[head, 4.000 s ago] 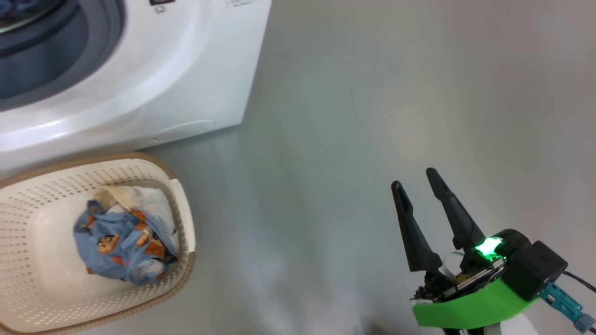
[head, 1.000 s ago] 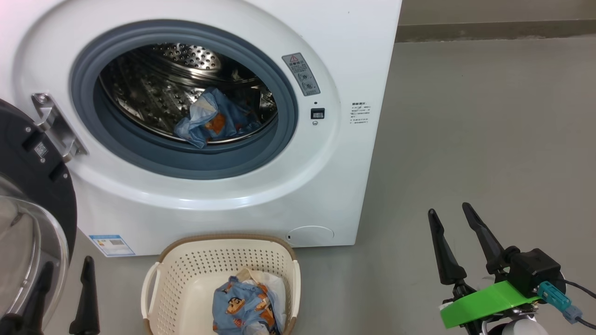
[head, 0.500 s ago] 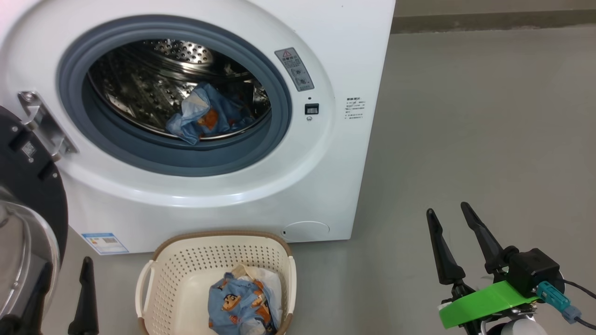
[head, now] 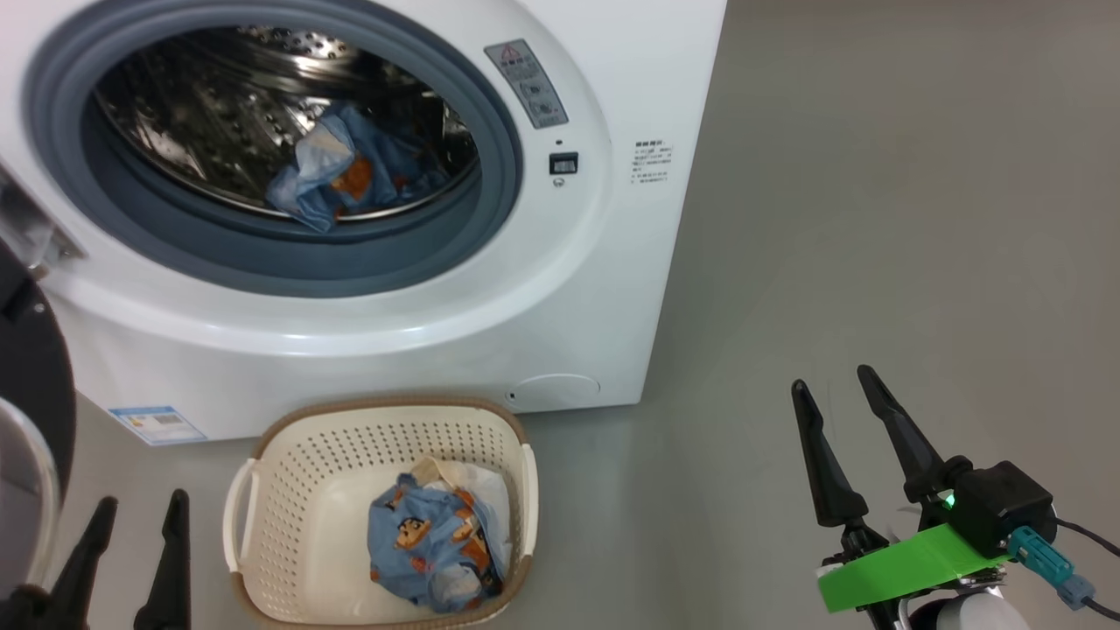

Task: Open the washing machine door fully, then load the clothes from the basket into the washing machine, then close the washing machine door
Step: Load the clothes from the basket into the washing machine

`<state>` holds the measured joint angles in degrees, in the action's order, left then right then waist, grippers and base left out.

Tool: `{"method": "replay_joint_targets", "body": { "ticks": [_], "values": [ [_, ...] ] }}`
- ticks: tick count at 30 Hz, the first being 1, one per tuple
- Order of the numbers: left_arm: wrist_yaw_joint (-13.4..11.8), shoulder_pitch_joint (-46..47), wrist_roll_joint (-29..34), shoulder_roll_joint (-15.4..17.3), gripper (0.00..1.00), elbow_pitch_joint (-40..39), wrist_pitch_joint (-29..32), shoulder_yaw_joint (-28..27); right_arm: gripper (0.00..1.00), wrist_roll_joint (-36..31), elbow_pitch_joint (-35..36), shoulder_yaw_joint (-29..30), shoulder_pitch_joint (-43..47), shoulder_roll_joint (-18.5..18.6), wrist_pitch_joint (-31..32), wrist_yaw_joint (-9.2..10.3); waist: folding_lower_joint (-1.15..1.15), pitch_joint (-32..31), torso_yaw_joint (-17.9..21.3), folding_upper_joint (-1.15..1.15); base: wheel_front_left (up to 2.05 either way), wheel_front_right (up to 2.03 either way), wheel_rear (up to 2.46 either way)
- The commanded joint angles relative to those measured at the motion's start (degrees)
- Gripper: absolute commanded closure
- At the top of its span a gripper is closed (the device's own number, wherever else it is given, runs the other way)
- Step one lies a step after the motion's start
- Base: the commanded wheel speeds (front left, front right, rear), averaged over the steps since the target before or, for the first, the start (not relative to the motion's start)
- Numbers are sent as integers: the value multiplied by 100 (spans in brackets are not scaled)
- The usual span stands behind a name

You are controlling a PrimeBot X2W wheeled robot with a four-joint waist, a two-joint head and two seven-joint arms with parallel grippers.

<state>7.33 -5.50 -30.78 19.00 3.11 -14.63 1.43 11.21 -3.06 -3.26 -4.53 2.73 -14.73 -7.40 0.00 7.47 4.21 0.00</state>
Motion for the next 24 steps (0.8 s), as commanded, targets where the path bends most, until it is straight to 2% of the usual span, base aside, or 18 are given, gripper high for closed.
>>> {"method": "replay_joint_targets", "body": {
  "ticks": [1, 18, 24],
  "values": [
    [13, 320, -51, 208, 0, -125, -37, -206, 0, 69, 175, -171, -69, 15, -27, -9, 0, 173, 88, 0, 0, 0, 0],
    [15, 854, -1067, 1422, 0, -277, -37, 359, 0, 130, 849, -455, -195, 15, -27, -9, 0, 1583, 475, 0, 0, 0, 0],
    [15, 1140, -1318, 1748, 0, -279, -37, 541, 0, 193, 1068, -505, -239, 15, -27, -9, 0, 2060, 634, 0, 0, 0, 0]
  ]
}}
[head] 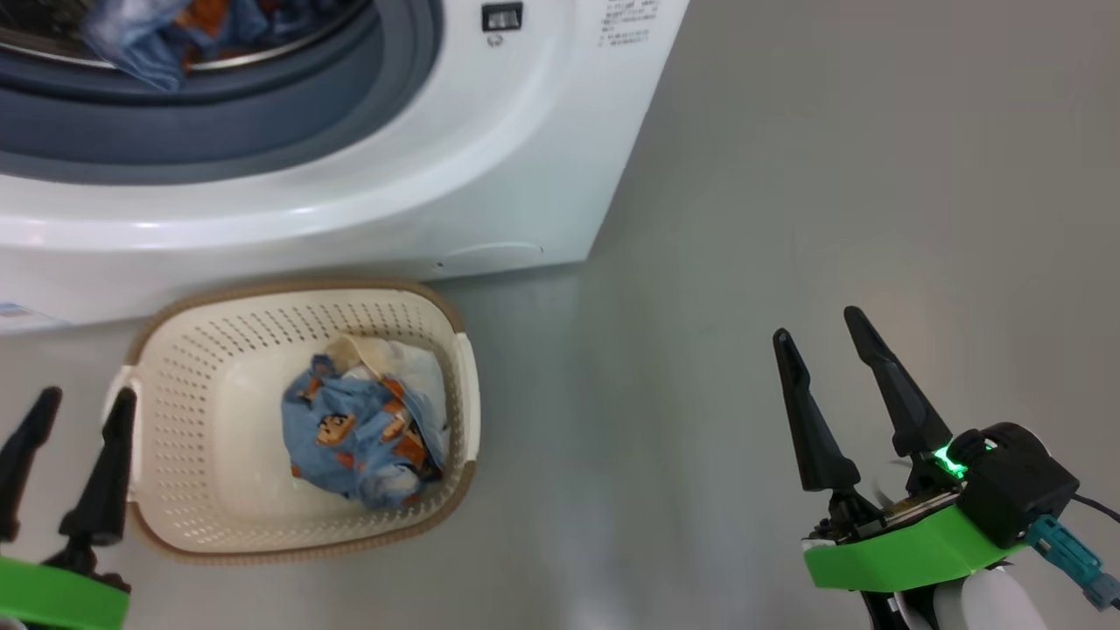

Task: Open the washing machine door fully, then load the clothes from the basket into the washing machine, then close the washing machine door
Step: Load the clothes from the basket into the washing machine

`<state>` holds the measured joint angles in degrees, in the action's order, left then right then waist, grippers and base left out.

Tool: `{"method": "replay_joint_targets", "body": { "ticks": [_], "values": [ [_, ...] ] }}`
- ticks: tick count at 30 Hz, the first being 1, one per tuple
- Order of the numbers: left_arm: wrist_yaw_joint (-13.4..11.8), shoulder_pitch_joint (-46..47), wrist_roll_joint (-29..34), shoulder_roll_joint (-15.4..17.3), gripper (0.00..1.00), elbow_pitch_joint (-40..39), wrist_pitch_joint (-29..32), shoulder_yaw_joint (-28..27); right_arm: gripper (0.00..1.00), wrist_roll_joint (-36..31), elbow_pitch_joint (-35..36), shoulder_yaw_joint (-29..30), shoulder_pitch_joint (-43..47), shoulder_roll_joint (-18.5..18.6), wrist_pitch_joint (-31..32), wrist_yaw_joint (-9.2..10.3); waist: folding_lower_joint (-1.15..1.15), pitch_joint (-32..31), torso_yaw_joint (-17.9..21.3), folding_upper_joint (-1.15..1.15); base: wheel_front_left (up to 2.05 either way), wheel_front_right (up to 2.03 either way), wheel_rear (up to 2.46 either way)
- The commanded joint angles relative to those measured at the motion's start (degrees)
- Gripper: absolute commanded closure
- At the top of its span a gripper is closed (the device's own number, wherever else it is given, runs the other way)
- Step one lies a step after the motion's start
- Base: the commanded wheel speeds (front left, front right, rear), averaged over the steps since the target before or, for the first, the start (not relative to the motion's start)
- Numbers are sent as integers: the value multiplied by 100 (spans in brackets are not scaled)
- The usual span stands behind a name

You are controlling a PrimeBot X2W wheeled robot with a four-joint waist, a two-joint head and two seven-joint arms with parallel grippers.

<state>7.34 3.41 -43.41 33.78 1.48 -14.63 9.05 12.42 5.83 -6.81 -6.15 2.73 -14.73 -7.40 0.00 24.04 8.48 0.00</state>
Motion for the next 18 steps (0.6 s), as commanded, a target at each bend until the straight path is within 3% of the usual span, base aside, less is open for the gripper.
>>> {"method": "replay_joint_targets", "body": {
  "ticks": [1, 18],
  "values": [
    [14, 296, -103, 314, 0, -105, -37, -192, 0, 86, 213, -150, -85, 15, -27, -9, 0, 480, 229, 0, 0, 0, 0],
    [14, 1524, 0, 764, 0, 745, -37, 1263, 0, 282, 671, -335, -300, 15, -27, -9, 0, 1647, 521, 0, 0, 0, 0]
  ]
}}
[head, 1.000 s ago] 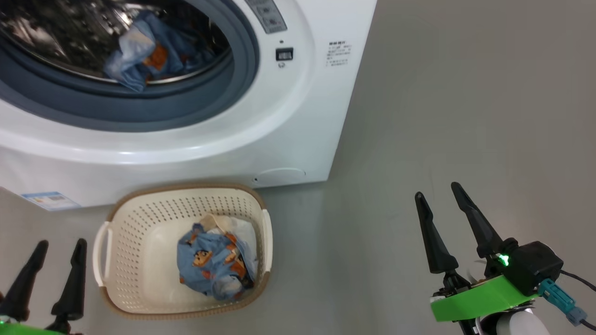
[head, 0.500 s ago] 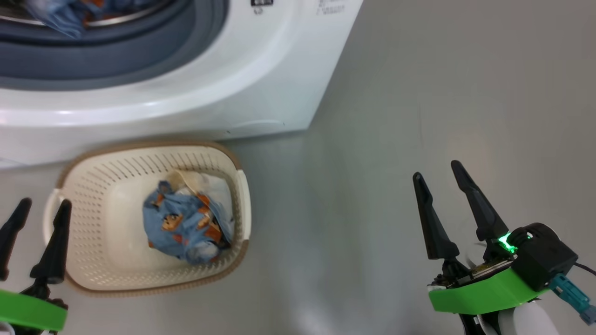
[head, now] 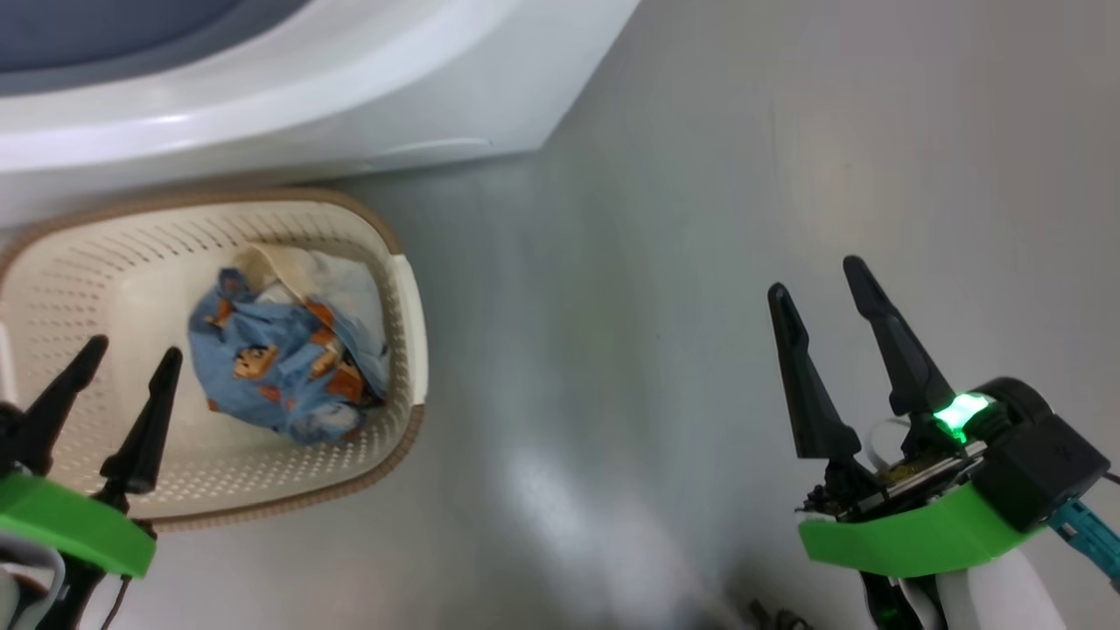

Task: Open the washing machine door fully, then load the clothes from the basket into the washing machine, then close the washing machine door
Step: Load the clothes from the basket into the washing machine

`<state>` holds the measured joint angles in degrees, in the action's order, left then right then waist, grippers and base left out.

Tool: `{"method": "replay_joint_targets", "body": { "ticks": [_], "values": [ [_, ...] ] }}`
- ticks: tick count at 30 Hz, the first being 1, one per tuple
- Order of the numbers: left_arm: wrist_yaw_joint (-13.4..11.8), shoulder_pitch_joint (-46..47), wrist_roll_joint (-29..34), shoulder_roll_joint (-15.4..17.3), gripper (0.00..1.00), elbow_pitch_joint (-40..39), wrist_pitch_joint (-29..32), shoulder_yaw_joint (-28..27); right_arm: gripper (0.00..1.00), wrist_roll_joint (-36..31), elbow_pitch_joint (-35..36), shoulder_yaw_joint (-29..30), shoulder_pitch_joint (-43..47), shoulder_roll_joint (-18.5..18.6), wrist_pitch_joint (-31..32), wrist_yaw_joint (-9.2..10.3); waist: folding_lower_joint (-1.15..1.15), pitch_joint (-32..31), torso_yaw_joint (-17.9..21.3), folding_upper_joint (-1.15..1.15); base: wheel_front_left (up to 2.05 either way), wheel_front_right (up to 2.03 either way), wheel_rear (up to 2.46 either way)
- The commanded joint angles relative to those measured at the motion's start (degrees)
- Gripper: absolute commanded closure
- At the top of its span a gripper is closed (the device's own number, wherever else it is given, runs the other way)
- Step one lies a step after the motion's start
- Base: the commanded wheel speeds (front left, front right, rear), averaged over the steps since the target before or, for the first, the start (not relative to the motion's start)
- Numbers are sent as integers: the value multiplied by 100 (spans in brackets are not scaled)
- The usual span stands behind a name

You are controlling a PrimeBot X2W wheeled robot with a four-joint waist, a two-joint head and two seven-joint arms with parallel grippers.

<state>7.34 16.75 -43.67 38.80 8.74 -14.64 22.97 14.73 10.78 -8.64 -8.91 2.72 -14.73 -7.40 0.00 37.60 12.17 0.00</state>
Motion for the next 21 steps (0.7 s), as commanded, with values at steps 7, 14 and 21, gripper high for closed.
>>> {"method": "replay_joint_targets", "body": {
  "ticks": [7, 14, 21],
  "values": [
    [14, 641, -296, 325, 0, 650, -36, 456, 0, 109, 293, -206, -63, 16, -27, -9, 0, 593, 306, 0, 0, 0, 0],
    [14, 1198, -553, 560, 0, 1172, -36, 1091, 0, 222, 445, -339, -62, 16, -27, -9, 0, 955, 519, 0, 0, 0, 0],
    [14, 1746, -700, 797, 0, 1662, -36, 1723, 0, 299, 626, -458, 5, 16, -27, -9, 0, 1308, 770, 0, 0, 0, 0]
  ]
}}
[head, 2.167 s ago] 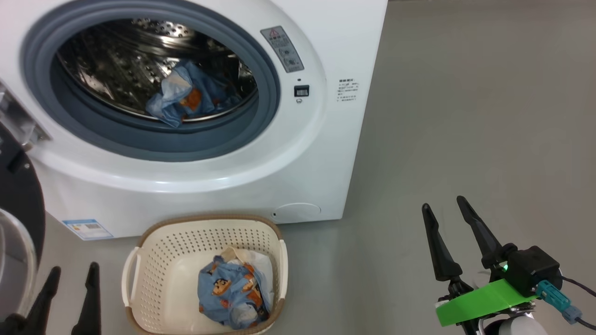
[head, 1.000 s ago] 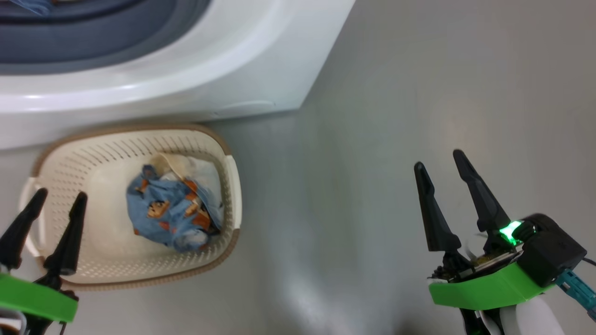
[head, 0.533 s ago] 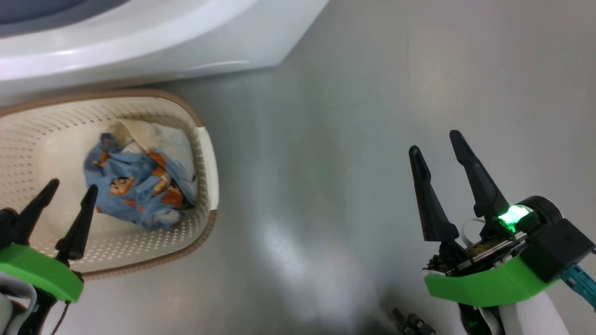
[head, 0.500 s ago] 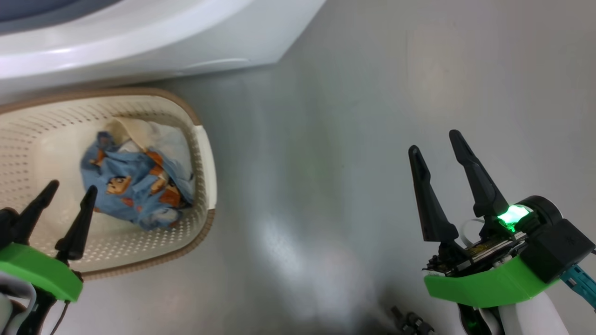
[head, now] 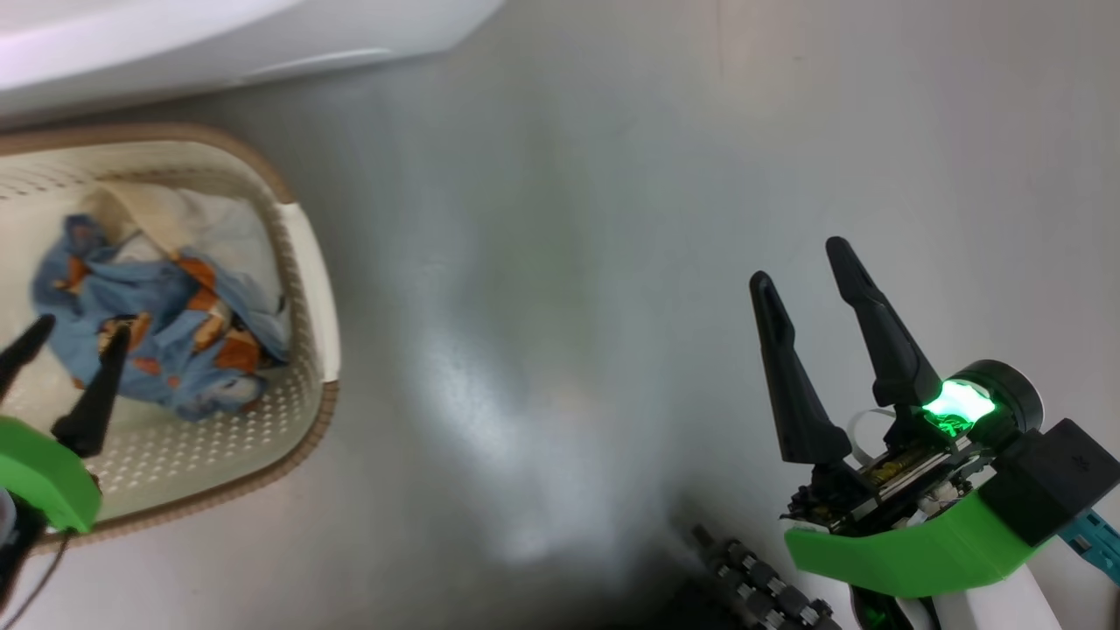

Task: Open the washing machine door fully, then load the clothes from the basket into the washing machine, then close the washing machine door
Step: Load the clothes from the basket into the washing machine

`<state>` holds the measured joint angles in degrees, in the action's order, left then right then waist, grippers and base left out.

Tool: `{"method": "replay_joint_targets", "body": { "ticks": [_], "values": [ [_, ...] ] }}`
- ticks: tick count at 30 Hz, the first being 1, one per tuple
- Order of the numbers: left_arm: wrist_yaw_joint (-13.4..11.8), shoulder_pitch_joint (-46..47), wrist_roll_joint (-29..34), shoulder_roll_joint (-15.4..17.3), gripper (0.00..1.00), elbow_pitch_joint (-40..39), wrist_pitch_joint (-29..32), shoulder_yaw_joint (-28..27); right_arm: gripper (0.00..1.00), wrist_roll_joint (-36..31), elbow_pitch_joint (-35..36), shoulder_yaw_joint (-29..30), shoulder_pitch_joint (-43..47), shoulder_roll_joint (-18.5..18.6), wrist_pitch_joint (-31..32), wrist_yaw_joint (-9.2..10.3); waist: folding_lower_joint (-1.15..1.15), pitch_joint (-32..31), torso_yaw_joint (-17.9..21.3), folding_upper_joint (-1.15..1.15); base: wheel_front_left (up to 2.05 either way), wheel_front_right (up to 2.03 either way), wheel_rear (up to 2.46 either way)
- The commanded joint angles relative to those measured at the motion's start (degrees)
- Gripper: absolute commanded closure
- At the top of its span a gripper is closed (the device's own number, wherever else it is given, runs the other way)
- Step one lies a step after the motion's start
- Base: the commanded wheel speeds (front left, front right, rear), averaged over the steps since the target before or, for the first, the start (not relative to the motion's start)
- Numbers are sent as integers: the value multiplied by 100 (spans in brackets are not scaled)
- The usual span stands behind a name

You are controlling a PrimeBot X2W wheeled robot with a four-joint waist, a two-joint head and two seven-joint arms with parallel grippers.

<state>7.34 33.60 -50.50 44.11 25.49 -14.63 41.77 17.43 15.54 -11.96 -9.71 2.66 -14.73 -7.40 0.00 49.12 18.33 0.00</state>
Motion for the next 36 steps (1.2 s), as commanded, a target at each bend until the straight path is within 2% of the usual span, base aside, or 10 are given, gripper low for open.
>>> {"method": "replay_joint_targets", "body": {
  "ticks": [1, 10, 15, 22, 27, 28, 29, 36],
  "values": [
    [14, 129, -20, 304, 0, 44, -37, -109, 0, 40, 180, -152, 94, 21, -27, -9, 0, 199, 194, 0, 0, 0, 0],
    [14, 637, -80, 591, 0, 601, -37, 309, 0, 131, 388, -335, 220, 21, -27, -9, 0, 474, 504, 0, 0, 0, 0],
    [14, 924, -228, 625, 0, 878, -17, 594, 0, 142, 464, -372, 317, 21, -27, -9, 0, 494, 578, 0, 0, 0, 0],
    [14, 1185, -660, 677, 0, 990, 570, 1377, 0, 109, 527, -336, 444, 21, -27, -9, 0, 496, 571, 0, 0, 0, 0],
    [14, 1288, -817, 745, 0, 970, 696, 1766, 0, 110, 517, -351, 425, 21, -27, -9, 0, 493, 560, 0, 0, 0, 0],
    [14, 1322, -852, 757, 38, 964, 682, 1841, 0, 105, 518, -359, 416, 21, -27, -9, 0, 493, 554, 0, 0, 0, 0],
    [14, 1358, -885, 767, 100, 955, 654, 1912, 0, 100, 519, -365, 408, 21, -27, -9, 0, 494, 547, 0, 0, 0, 0],
    [14, 1601, -1232, 934, 100, 769, 350, 2305, 0, 92, 489, -367, 327, 21, -27, -9, 0, 523, 497, 0, 0, 0, 0]
  ]
}}
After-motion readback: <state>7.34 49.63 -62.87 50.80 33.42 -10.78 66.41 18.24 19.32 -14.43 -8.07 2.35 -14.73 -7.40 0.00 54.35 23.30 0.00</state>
